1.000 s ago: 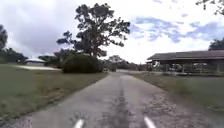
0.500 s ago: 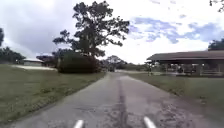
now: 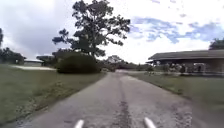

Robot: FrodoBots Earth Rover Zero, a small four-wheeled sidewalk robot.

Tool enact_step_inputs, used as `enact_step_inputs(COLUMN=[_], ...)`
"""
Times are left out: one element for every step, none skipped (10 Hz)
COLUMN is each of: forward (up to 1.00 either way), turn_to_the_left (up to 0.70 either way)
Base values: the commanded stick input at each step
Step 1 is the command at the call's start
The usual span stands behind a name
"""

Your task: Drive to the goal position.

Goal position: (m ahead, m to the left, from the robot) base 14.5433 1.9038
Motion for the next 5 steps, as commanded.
enact_step_inputs(forward=[0.7, 0.7, 0.7, 0.7, 0.7], turn_to_the_left=[0.0, 0.0, 0.0, 0.0, 0.0])
